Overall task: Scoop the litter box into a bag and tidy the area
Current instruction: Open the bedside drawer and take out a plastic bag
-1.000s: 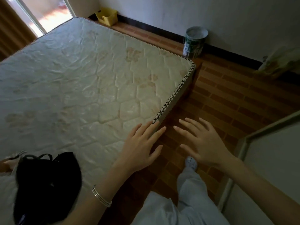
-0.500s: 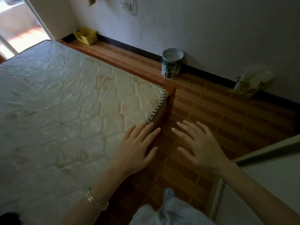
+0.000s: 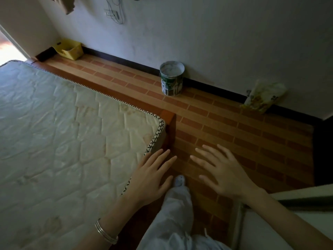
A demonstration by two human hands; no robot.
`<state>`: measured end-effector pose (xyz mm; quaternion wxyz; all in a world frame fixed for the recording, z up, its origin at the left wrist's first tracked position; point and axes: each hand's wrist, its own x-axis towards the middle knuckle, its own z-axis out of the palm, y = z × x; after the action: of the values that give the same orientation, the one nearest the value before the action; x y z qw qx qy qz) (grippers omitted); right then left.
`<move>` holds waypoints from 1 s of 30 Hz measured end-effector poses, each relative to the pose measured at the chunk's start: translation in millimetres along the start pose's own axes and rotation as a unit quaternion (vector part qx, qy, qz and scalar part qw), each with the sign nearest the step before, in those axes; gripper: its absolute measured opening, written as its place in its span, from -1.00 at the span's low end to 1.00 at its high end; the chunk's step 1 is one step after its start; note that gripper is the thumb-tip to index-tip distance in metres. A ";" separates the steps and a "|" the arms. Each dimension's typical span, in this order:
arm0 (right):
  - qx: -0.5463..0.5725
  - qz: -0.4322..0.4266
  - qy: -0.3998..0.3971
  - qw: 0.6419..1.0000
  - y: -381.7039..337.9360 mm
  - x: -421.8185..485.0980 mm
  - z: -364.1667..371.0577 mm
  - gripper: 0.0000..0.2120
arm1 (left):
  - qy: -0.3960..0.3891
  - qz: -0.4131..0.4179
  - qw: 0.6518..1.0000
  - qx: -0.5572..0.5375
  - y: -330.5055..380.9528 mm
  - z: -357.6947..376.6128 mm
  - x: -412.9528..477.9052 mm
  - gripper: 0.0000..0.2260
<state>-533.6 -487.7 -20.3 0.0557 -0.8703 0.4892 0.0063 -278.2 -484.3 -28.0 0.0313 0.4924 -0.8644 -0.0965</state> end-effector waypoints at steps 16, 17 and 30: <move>0.002 0.029 0.094 0.995 198.4 199.9 -77.6 -0.47 | 0.079 0.001 0.997 -0.004 -71.5 -60.2 297.3 -0.53; 0.008 0.035 0.098 0.995 207.8 208.6 -78.6 -0.47 | 0.086 -0.011 0.996 -0.009 -74.6 -61.3 308.8 -0.53; 0.018 -0.073 0.054 0.996 391.7 354.2 -85.7 -0.46 | 0.113 -0.091 0.989 0.008 -102.3 -62.8 499.3 -0.49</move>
<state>-686.7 -999.7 6.1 0.0451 -0.9015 0.4271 -0.0536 -438.6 -971.7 -7.1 0.1156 0.5770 -0.8077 -0.0359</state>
